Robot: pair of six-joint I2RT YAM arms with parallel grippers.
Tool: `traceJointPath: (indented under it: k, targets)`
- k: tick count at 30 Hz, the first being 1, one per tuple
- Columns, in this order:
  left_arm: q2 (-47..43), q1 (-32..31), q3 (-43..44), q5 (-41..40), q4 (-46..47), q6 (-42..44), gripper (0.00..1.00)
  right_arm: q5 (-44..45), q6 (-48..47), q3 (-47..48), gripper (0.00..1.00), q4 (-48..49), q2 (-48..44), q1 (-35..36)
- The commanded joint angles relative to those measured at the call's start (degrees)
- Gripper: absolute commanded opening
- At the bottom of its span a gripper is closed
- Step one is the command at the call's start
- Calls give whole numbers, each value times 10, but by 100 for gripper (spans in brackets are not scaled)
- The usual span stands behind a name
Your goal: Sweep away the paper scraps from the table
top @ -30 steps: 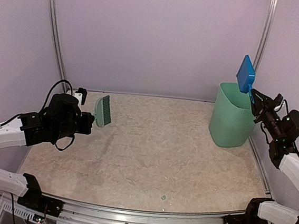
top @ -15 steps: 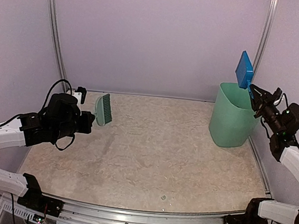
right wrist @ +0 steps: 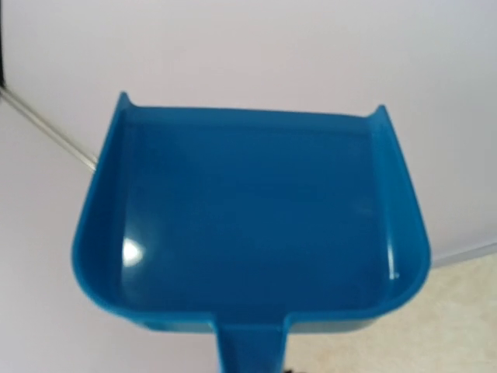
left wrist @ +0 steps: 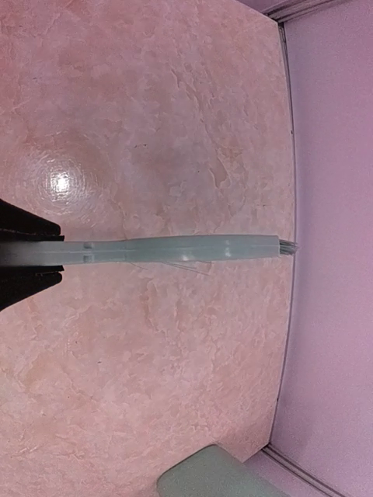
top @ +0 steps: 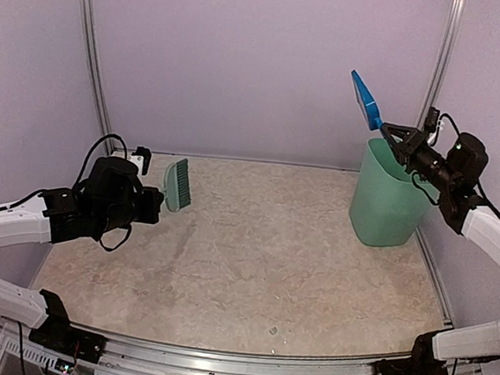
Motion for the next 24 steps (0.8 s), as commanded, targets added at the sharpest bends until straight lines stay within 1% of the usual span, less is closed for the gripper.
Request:
traceJointPath:
  k: [1,7,11,15,24]
  targets:
    - [15,0,27,-12,24,7,0,32,-145,61,0,-69,29,56]
    - [44,9,49,-13,27,14,0,114,-259,106,0,-127,77,135]
    - [74,22,67,-12,31,15,0,185,-328,142,0,-175,127,183]
    - [110,48,80,15,38,8,0,249,-365,172,0,-212,185,211]
    - [194,89,130,80,63,12,0,364,-434,232,0,-252,320,252]
